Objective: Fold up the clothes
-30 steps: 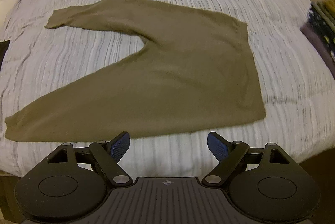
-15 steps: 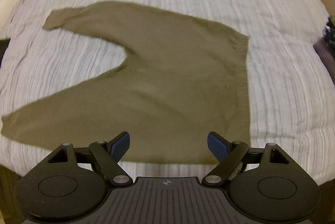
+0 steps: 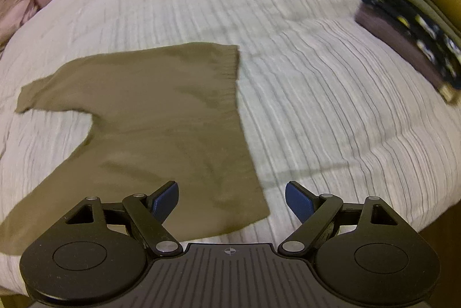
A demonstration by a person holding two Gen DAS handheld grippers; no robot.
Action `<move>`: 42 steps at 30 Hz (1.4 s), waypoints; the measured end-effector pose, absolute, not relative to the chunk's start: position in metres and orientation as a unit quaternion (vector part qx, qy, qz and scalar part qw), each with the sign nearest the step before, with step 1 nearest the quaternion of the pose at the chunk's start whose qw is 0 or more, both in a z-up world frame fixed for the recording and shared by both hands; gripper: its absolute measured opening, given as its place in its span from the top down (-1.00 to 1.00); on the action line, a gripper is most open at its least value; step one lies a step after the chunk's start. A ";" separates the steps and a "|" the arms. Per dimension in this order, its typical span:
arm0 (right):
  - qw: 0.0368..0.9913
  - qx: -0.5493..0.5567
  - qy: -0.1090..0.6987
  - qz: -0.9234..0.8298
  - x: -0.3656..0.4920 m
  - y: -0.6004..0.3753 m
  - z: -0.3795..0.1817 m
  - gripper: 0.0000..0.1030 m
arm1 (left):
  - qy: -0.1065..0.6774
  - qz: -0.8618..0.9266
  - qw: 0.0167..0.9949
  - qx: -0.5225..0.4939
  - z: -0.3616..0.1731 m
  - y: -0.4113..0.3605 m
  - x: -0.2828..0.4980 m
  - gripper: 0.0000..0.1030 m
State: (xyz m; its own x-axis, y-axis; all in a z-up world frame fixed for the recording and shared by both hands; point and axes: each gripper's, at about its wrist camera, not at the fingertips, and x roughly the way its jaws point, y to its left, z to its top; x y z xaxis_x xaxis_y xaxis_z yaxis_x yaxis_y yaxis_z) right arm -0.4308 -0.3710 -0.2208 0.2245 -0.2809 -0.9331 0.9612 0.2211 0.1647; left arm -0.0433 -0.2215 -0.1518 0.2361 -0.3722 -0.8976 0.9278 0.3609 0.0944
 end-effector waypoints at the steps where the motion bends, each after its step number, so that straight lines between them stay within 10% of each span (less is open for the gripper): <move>1: 0.663 0.416 0.409 -0.469 -0.434 -0.373 -0.222 -0.64 | 0.415 -0.462 0.708 0.336 -0.155 -0.228 -0.041 0.11; 30: 0.804 0.248 0.450 -0.300 -0.283 -0.586 -0.322 -0.62 | 0.261 -0.680 0.527 0.438 -0.319 -0.514 0.112 0.25; 32: 0.808 0.242 0.460 -0.276 -0.272 -0.600 -0.333 -0.20 | 0.244 -0.687 0.511 0.455 -0.331 -0.535 0.123 0.25; 42: 0.802 0.253 0.500 -0.207 -0.229 -0.638 -0.375 -0.17 | 0.258 -0.699 0.424 0.515 -0.379 -0.582 0.163 0.21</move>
State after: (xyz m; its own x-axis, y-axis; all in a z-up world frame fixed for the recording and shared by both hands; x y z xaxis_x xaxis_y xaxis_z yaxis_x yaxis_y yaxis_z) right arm -0.2294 -0.6381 -0.3750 0.4146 -0.0788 -0.9066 0.5843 0.7868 0.1988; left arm 0.1627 -0.5820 -0.3790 -0.1100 -0.3260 -0.9389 0.8583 -0.5076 0.0757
